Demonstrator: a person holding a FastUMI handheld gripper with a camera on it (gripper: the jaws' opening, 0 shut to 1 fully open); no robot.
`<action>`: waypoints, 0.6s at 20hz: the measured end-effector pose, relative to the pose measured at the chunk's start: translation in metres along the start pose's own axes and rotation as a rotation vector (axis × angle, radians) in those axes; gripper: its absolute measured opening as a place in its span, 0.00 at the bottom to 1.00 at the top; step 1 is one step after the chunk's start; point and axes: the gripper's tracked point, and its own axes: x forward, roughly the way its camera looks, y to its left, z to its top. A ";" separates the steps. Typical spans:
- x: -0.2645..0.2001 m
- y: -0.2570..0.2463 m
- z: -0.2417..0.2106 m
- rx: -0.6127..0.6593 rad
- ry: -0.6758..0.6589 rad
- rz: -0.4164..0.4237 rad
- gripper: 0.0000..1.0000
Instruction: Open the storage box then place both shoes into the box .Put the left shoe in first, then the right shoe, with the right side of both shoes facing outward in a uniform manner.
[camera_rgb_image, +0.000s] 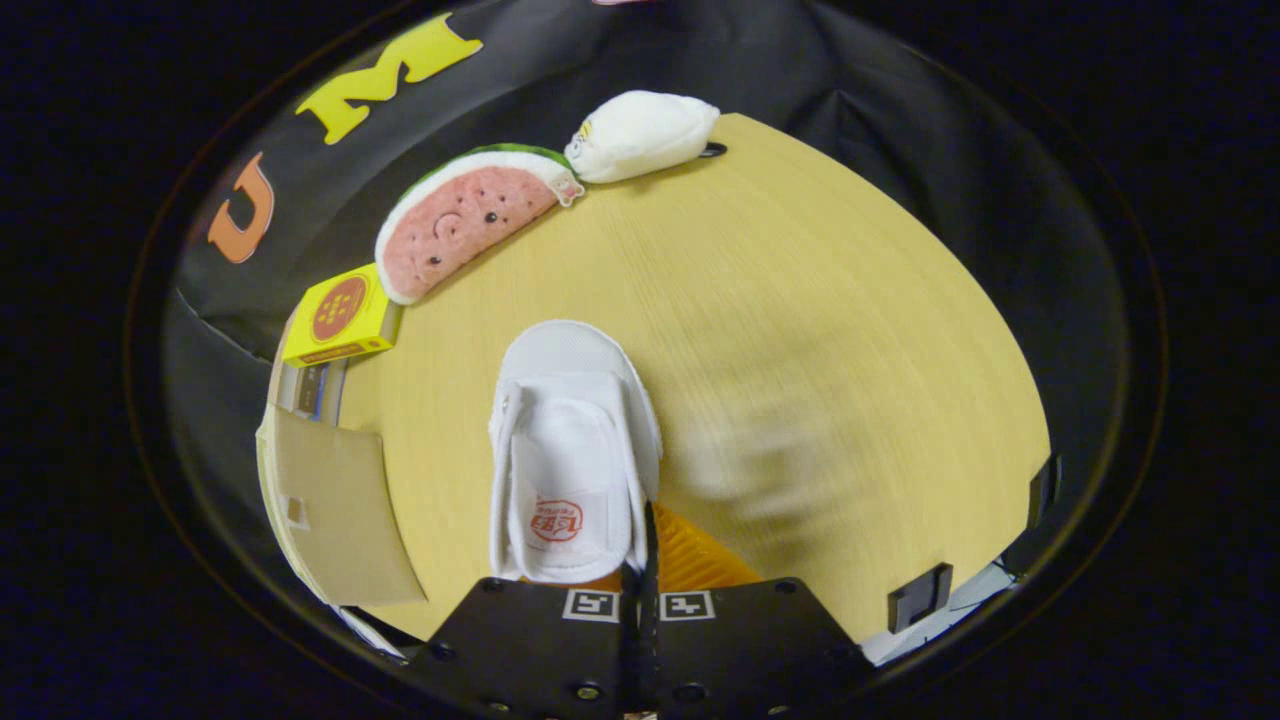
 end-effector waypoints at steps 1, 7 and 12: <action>-0.011 0.011 -0.003 -0.014 -0.003 0.013 0.00; -0.082 0.085 -0.018 -0.085 -0.045 0.050 0.00; -0.108 0.163 -0.050 -0.147 -0.023 0.093 0.00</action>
